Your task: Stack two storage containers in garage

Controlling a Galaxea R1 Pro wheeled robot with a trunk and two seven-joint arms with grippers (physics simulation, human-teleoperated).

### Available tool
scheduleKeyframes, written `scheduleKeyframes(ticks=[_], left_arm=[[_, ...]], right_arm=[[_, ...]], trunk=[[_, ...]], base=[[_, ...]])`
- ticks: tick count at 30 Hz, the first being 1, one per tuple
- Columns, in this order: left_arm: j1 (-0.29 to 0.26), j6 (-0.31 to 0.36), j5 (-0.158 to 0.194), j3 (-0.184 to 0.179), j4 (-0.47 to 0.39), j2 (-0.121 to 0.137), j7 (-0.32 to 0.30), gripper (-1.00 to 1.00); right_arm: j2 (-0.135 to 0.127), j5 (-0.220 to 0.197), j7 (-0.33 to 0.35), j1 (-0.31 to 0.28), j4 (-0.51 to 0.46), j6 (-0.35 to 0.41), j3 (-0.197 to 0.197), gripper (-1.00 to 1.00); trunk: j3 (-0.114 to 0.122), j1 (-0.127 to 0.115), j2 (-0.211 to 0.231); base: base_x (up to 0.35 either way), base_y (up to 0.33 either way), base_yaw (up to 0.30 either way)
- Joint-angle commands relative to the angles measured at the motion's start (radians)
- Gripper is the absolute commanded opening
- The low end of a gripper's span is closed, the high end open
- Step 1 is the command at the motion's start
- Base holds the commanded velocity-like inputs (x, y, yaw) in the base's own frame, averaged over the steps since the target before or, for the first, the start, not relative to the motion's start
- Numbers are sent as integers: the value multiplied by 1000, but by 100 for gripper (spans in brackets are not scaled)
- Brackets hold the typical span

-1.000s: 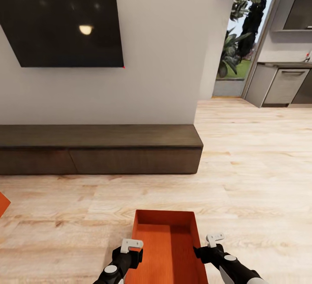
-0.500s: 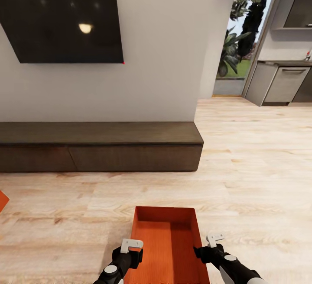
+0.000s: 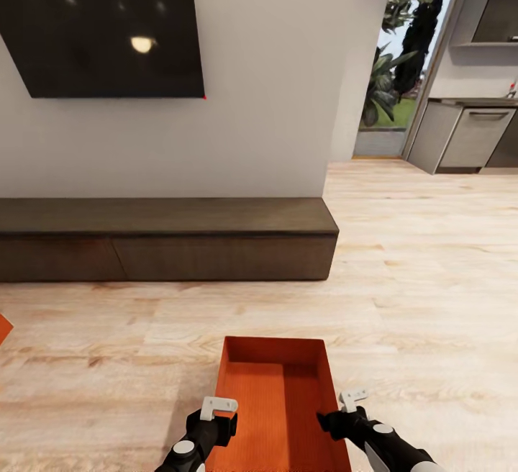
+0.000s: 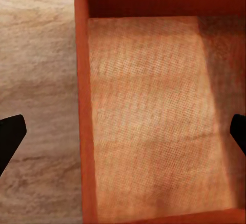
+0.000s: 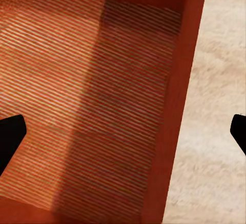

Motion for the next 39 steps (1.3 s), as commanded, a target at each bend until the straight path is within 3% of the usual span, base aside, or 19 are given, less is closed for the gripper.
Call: scheduleKeyframes(ticks=[1,18,22,30,39], left_arm=[[-1,4,9,-6,-2,1,9,100],[-1,4,9,-6,-2,1,9,100],[-1,4,9,-6,-1,1,9,100],[-1,4,9,-6,-1,1,9,100],[-1,4,9,-6,-6,1,9,100]], right_arm=[[0,7,6,-1,1,-3,2,100],[-3,5,15,-1,20,-2,1,100],[-12,3,14,-1,21,-2,-15,100],[-15,1,13,-1,22,-4,-47,100],[-14,2,14,-1,22,-4,-49,100]], trunk=[[-4,4,-8],[-57,69,-127],[-70,84,-155],[-101,88,-157],[-101,88,-157]], base=[[0,0,0],[0,0,0],[0,0,0],[0,0,0],[0,0,0]])
